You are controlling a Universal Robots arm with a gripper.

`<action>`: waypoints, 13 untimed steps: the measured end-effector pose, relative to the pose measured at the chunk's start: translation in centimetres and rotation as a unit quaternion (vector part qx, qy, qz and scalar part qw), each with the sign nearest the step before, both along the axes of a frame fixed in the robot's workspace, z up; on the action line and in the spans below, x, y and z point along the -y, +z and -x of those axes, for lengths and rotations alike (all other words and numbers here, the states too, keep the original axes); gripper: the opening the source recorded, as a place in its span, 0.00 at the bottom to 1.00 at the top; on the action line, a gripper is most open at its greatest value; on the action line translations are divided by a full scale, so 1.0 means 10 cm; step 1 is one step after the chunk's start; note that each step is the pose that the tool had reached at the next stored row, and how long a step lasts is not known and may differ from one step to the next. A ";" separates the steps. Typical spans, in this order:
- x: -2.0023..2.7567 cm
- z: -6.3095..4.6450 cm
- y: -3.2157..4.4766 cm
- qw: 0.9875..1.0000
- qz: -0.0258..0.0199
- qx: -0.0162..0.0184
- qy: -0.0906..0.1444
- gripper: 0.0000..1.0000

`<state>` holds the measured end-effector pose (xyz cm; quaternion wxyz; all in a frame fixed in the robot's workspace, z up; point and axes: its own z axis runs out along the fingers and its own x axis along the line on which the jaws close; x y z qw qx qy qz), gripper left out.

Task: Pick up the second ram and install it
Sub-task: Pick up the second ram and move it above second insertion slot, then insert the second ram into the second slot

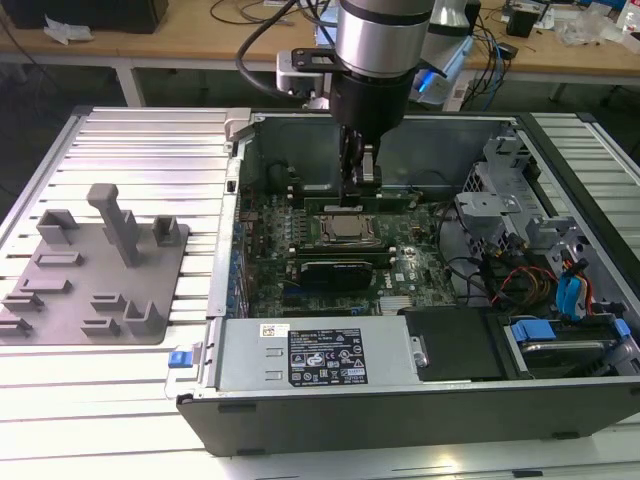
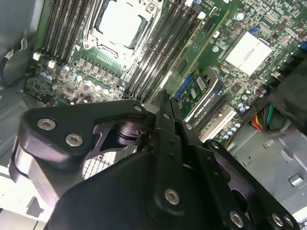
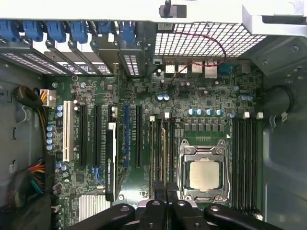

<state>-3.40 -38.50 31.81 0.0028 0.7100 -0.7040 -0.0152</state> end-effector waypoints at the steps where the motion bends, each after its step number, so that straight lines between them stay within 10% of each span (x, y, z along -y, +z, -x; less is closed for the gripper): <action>1: 0.000 0.00 -0.011 1.000 0.000 0.000 0.000 0.09; 13: 0.000 0.00 -0.042 1.000 0.000 0.000 0.000 0.09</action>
